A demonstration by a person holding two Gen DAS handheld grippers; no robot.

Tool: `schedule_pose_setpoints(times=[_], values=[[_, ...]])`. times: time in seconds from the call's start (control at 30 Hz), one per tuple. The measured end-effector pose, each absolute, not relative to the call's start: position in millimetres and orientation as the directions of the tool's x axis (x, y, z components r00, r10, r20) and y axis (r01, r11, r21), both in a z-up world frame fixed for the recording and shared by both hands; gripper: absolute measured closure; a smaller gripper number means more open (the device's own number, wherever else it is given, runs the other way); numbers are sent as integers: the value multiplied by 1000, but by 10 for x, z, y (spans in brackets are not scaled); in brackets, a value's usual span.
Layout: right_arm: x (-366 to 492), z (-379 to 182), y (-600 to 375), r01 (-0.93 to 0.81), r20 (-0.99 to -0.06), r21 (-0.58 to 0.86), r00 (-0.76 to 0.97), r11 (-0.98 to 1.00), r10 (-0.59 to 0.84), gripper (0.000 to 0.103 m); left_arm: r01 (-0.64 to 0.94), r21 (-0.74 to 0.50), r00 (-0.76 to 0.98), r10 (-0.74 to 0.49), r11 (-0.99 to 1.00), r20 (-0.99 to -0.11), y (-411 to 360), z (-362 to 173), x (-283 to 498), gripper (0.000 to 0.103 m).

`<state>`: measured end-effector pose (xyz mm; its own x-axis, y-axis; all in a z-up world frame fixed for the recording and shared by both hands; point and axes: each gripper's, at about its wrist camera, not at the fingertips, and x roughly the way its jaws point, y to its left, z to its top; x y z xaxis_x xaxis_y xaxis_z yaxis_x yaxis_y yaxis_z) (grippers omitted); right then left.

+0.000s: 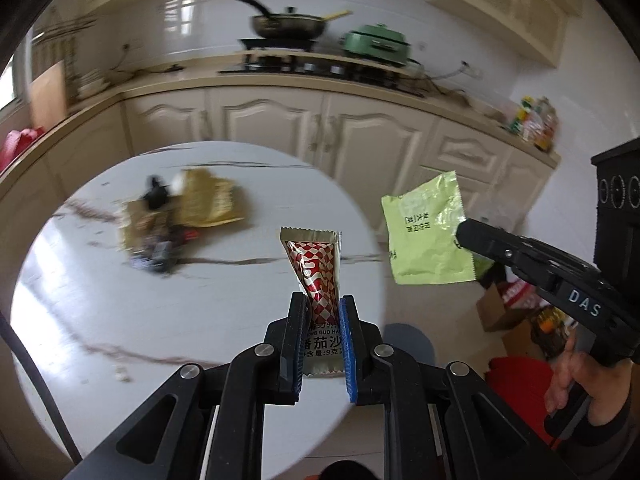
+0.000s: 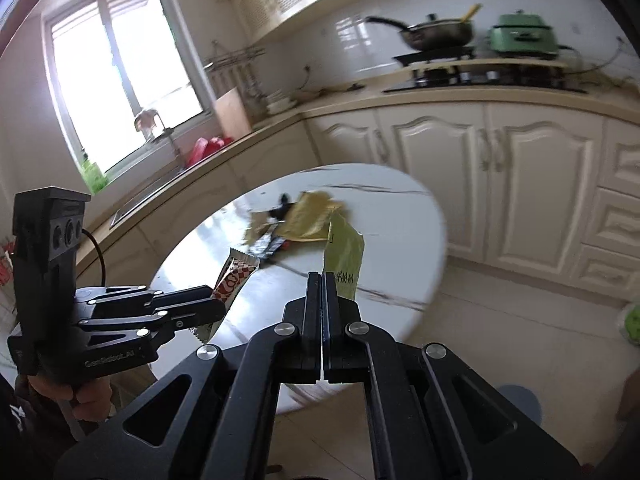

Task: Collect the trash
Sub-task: 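Carry both wrappers over the blue bin and open both tools, then return both tools to the table above the remaining trash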

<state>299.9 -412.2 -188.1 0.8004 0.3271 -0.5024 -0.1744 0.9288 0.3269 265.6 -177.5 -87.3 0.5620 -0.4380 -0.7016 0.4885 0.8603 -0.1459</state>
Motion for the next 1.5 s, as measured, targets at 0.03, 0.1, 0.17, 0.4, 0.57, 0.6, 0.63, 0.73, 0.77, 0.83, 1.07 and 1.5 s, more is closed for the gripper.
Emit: schedule_pose_setpoints(times=[0.03,0.1,0.17,0.4,0.57,0.6,0.63,0.73,0.77,0.83,1.07,1.5], values=[[2917,-1892,-4252,-154,-505,327,806,933,310,102,506,-146,551,-448,850,-704,-1905,-877,2653,91],[2758,-1932,-4518,-107,-512,331,814,938,274,102,540,-149,524,-469,829,-711,-2206,-900,2659,91],[2619,-2023,-4784,-55,-532,329,814,943,233,102,570,-154,497,-488,807,-717,-2472,-930,2666,91],[2426,-2634,-5559,108,-626,353,766,929,148,102,659,-154,387,-508,736,-770,-3397,-1258,2763,91],[2497,-3314,-6002,196,-691,387,708,901,143,97,675,-139,332,-466,725,-820,-3896,-1642,3001,91],[2514,-3435,-6070,202,-695,401,702,894,153,97,674,-134,326,-456,726,-828,-4013,-1714,3070,91],[2522,-3545,-6134,211,-700,412,696,886,160,97,679,-133,312,-448,722,-838,-4121,-1805,3113,91],[2500,-3853,-6278,258,-724,426,672,867,155,82,693,-123,277,-420,711,-864,-4415,-2054,3263,91],[2469,-3919,-6314,270,-727,428,670,862,151,79,699,-109,275,-407,707,-871,-4516,-2129,3317,91],[2397,-4033,-6382,290,-734,433,664,853,147,78,711,-86,269,-382,698,-884,-4740,-2297,3454,91],[2125,-4161,-6527,349,-733,434,673,830,100,66,726,-77,220,-337,683,-915,-5435,-2810,3761,86],[1947,-3793,-6386,350,-688,443,722,825,63,52,698,-16,346,-356,716,-868,-5056,-2557,3365,40]])
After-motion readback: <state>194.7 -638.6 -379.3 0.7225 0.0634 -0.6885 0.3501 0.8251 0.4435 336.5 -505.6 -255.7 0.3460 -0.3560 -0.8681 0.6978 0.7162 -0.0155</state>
